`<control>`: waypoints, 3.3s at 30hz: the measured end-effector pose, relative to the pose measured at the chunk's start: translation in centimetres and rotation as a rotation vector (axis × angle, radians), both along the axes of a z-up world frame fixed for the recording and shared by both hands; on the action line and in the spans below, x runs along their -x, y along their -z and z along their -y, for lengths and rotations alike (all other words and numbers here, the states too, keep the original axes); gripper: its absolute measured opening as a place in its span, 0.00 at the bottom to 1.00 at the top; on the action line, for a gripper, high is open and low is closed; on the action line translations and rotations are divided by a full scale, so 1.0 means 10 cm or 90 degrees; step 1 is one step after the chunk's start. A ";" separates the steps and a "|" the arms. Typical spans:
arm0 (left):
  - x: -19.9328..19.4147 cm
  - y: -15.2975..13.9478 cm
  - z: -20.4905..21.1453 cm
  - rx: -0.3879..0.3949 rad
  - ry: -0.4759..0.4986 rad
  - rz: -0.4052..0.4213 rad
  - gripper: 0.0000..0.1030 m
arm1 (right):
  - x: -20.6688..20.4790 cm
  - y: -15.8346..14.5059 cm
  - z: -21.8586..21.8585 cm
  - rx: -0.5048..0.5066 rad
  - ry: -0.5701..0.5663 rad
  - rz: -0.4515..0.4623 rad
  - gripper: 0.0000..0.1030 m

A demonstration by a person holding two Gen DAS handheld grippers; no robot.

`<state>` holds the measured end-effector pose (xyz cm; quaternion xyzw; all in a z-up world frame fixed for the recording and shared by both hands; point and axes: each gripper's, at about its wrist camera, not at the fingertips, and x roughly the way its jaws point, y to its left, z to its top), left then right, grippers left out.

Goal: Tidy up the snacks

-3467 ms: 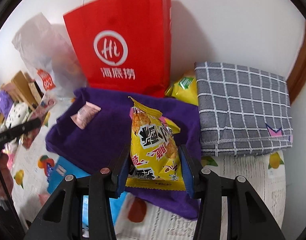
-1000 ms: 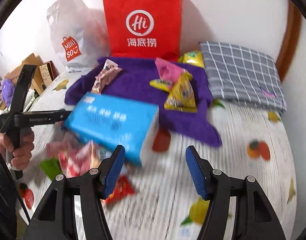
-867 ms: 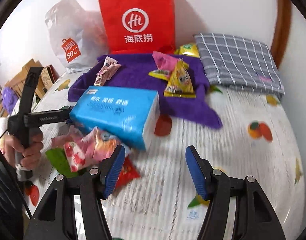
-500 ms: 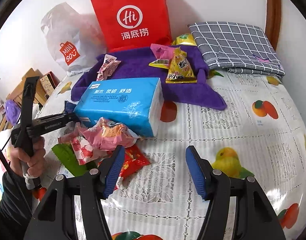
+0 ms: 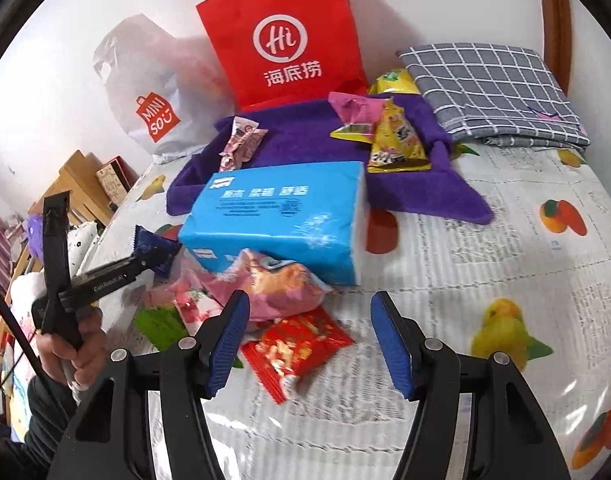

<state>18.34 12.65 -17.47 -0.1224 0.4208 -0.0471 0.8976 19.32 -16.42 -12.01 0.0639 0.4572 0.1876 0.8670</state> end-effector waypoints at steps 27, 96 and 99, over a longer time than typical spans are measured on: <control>0.05 -0.02 -0.04 0.026 0.010 0.008 0.20 | 0.09 -0.12 -0.09 0.006 0.049 0.071 0.61; 0.53 -0.11 0.03 -0.012 0.010 -0.007 0.19 | 0.54 0.44 0.87 0.017 0.096 -0.044 0.51; 0.60 -0.19 0.02 0.000 0.011 -0.002 0.19 | 0.54 0.40 0.87 0.017 0.099 -0.037 0.51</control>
